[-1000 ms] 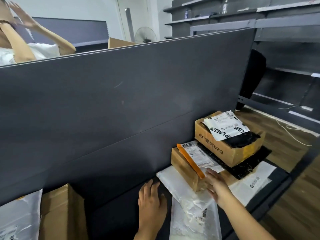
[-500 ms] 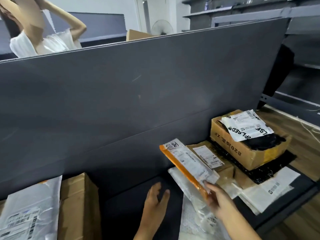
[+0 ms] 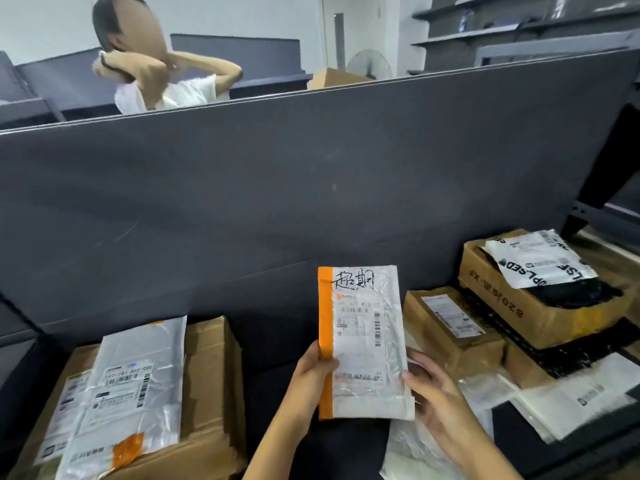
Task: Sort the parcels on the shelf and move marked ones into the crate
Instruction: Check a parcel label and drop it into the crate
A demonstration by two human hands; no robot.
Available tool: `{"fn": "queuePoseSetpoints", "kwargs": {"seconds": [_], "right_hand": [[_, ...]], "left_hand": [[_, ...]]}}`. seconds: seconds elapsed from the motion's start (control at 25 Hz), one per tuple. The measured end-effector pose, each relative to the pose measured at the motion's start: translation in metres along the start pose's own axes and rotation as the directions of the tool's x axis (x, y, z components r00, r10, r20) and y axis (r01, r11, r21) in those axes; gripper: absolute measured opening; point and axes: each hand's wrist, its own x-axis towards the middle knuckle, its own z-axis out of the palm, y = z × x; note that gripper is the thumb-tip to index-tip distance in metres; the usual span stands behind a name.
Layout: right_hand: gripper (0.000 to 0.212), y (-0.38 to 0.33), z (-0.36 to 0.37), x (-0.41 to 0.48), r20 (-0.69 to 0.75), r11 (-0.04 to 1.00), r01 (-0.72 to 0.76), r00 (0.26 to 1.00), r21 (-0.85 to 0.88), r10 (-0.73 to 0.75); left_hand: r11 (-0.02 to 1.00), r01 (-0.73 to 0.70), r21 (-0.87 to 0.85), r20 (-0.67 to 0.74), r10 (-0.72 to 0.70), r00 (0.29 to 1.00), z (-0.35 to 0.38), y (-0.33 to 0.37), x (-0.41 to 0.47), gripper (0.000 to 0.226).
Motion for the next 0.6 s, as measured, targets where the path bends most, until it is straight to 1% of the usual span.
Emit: {"fn": "queuePoseSetpoints", "kwargs": {"seconds": [0.04, 0.12, 0.16, 0.28, 0.4, 0.52, 0.6], "right_hand": [[0.054, -0.002, 0.005, -0.001, 0.012, 0.995, 0.011, 1.000, -0.102, -0.010], [0.030, -0.004, 0.020, -0.003, 0.034, 0.974, 0.064, 0.998, -0.218, -0.057], [0.027, -0.004, 0.028, -0.004, 0.037, 0.959, 0.090, 0.996, -0.267, -0.082], [0.028, -0.008, 0.041, -0.007, 0.066, 0.926, 0.137, 0.990, -0.351, -0.121], [0.029, -0.007, 0.043, -0.005, 0.093, 0.901, 0.162, 0.986, -0.402, -0.136], [0.029, -0.010, 0.045, -0.002, 0.088, 0.901, 0.158, 0.987, -0.405, -0.133], [0.028, -0.012, 0.044, 0.003, 0.063, 0.920, 0.125, 0.992, -0.370, -0.109]], "left_hand": [[0.999, 0.010, 0.041, 0.004, -0.010, 1.000, -0.003, 0.002, -0.004, 0.036], [0.995, 0.021, 0.096, -0.006, -0.021, 1.000, -0.005, 0.003, -0.011, 0.037], [0.994, 0.022, 0.105, -0.028, -0.019, 0.999, -0.005, 0.003, -0.015, 0.036], [0.993, 0.023, 0.113, -0.095, -0.012, 0.995, -0.006, 0.009, -0.023, 0.029], [0.993, 0.007, 0.115, -0.110, 0.006, 0.994, -0.007, 0.014, -0.028, 0.022], [0.994, -0.035, 0.101, -0.111, 0.046, 0.993, -0.007, 0.018, -0.035, 0.026], [0.989, -0.075, 0.124, -0.112, 0.089, 0.990, -0.006, 0.022, -0.039, 0.015]]}}
